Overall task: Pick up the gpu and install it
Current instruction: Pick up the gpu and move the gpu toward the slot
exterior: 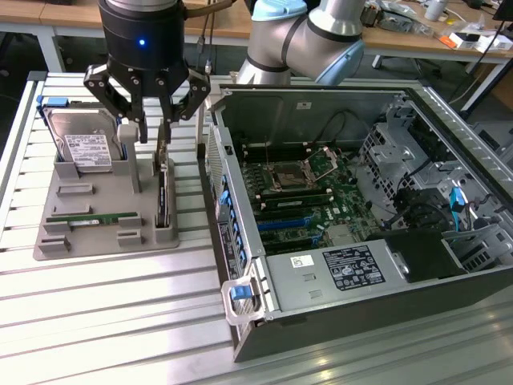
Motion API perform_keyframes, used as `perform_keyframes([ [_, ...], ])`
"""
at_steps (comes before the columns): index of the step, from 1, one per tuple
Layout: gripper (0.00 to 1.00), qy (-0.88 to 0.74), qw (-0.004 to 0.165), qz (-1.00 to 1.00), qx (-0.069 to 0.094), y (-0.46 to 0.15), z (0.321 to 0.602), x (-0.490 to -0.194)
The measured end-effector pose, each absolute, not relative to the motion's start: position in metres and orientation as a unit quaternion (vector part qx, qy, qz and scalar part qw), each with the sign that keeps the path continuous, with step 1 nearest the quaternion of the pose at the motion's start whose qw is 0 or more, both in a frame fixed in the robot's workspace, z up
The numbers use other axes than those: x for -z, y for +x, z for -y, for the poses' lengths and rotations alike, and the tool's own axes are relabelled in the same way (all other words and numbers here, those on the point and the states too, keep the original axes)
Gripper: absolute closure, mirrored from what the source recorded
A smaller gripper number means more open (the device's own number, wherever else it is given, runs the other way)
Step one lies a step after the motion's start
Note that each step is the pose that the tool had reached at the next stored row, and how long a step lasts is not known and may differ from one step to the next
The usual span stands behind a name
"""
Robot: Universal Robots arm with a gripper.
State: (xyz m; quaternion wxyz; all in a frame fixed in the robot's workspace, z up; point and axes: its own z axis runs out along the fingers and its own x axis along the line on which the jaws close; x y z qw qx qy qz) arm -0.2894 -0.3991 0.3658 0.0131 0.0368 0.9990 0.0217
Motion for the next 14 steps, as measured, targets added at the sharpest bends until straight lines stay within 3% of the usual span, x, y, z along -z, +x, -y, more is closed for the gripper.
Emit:
perform_keyframes([
  [14,0.64,0.037,0.013,-0.999,-0.022,-0.2894,0.3991,-0.3559],
])
